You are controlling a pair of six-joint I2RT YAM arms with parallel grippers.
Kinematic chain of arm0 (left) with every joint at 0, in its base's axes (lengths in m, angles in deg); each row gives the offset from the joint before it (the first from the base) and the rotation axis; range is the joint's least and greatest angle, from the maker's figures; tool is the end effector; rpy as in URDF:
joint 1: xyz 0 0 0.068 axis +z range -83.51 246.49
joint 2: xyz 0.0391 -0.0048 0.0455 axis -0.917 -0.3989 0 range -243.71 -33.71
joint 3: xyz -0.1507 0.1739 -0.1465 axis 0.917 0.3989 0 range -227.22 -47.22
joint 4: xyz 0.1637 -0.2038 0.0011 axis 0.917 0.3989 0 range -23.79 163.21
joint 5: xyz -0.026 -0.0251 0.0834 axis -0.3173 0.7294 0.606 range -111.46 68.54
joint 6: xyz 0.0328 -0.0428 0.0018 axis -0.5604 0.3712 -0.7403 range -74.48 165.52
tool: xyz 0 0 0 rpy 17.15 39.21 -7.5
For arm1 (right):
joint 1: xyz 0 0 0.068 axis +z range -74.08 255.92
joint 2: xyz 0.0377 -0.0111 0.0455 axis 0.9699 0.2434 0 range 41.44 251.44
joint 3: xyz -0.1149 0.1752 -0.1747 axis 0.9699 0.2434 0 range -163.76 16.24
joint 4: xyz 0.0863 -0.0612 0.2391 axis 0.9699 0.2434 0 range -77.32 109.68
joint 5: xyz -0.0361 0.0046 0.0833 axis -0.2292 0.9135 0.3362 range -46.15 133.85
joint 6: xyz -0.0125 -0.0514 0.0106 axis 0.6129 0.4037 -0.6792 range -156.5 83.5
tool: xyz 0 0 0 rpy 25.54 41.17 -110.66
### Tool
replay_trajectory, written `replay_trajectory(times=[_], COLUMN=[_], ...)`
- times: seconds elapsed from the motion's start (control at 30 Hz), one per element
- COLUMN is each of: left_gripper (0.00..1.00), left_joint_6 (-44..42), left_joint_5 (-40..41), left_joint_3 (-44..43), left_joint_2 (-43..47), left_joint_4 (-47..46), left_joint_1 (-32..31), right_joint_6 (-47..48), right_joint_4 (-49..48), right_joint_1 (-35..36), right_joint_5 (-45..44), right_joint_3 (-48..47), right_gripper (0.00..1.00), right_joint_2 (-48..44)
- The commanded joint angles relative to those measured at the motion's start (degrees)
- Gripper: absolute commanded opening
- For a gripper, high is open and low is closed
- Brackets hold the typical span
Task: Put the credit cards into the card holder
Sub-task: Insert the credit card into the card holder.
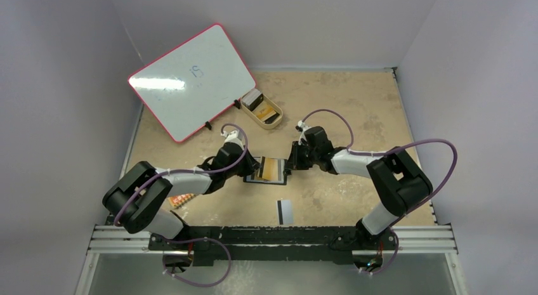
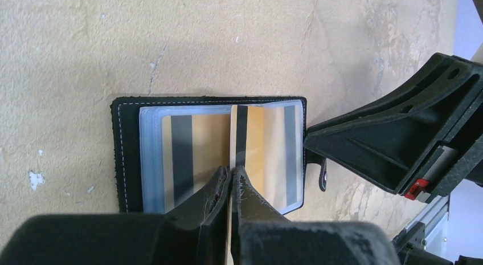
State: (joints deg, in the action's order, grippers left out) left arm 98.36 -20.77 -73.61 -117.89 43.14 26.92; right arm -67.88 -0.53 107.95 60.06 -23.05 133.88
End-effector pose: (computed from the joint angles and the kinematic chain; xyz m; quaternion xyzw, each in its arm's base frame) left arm 0.2043 -0.1682 0.1384 -0.1051 0.8796 -0.3312 0.3249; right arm 0.2566 0.1724 0.1476 -0.0648 0.8967 0.3288 0.2892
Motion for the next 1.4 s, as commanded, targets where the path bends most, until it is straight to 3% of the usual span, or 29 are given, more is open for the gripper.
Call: replay_trajectory(times=[0.0, 0.2, 0.5, 0.93, 1.2, 1.37], left_gripper=[0.00, 0.00, 0.00, 0.00, 0.00, 0.00], left_joint_6=[-3.88, -3.56, -8.59, -9.67, 2.66, 5.83], left_joint_5=[1.87, 2.50, 2.60, 1.68, 1.90, 2.62], left_joint_3=[-2.90, -2.25, -6.46, -7.69, -0.78, 1.42], left_joint_2=[0.87, 0.93, 1.56, -0.16, -0.82, -3.05], left_joint_4=[2.64, 0.95, 8.28, 9.14, -2.04, -5.79], left_joint_1=[-0.41, -0.68, -0.67, -0.68, -0.66, -0.81], right_joint_6=[-0.47, -0.63, -0.62, -0.87, -2.61, -3.61], right_joint_4=[-0.81, -1.06, -1.67, -2.74, -4.47, -5.92], right_joint_1=[0.54, 0.54, 0.58, 0.54, 0.58, 0.56], right_joint_5=[1.88, 1.99, 2.25, 2.78, 2.98, 4.03], right_joint_3=[0.04, 0.12, 0.29, 0.89, 1.69, 2.19], right_gripper=[0.16, 0.16, 0.16, 0.15, 0.15, 0.14], right_joint_2=[-1.29, -1.14, -0.33, 0.63, 0.63, 1.19])
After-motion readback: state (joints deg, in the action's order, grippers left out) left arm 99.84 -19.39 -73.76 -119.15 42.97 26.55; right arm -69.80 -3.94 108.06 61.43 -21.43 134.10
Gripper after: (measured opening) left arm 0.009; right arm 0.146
